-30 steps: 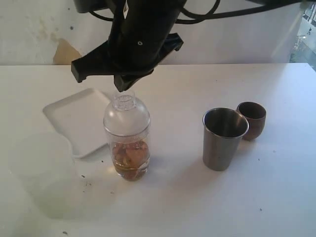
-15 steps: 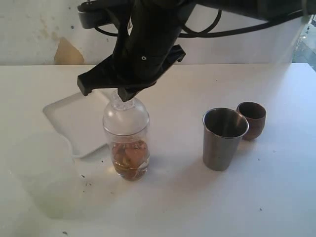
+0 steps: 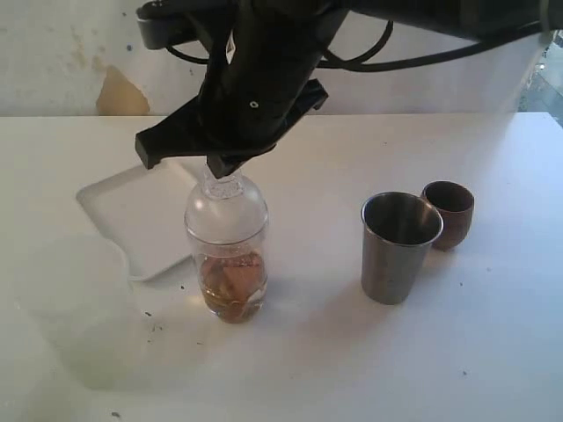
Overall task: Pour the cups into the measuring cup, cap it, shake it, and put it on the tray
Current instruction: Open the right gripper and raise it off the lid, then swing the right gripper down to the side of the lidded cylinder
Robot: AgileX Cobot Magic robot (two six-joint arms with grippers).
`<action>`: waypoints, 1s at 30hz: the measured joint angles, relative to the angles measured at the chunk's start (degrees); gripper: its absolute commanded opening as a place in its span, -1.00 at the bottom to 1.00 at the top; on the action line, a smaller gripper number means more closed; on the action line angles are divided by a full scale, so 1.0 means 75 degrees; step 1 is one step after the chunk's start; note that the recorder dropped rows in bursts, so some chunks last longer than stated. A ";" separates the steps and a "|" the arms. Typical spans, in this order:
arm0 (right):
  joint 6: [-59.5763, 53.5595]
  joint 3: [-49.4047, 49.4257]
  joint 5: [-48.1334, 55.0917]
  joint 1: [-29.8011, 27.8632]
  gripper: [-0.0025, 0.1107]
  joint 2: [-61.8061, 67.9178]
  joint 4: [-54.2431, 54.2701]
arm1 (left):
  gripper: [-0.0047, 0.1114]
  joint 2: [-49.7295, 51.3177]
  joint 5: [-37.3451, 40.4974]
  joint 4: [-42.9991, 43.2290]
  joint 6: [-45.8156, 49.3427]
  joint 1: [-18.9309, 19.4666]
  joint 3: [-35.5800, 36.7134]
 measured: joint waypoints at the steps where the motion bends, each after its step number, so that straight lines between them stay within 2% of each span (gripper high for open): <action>1: 0.0000 0.0000 -0.0156 0.0000 -0.96 -0.0011 0.0000 | -0.91 0.0000 0.0000 0.0000 0.0000 0.0000 0.0000; 5: 0.0045 0.0000 -0.0574 0.0000 -0.96 -0.0059 -0.0314 | -0.91 0.0000 0.0000 0.0000 0.0000 0.0000 0.0000; 9: 0.0357 0.0000 -0.0336 0.0000 -0.96 0.0125 -0.0801 | -0.91 0.0000 0.0000 0.0000 0.0000 0.0000 0.0000; 21: 0.0403 -0.0028 -0.0303 0.0000 -0.96 0.0164 -0.0839 | -0.91 0.0000 0.0000 0.0000 0.0000 0.0000 0.0000; 30: 0.0403 0.0030 -0.0574 0.0019 -0.96 -0.0804 -0.0810 | -0.91 0.0000 0.0000 0.0000 0.0000 0.0000 0.0000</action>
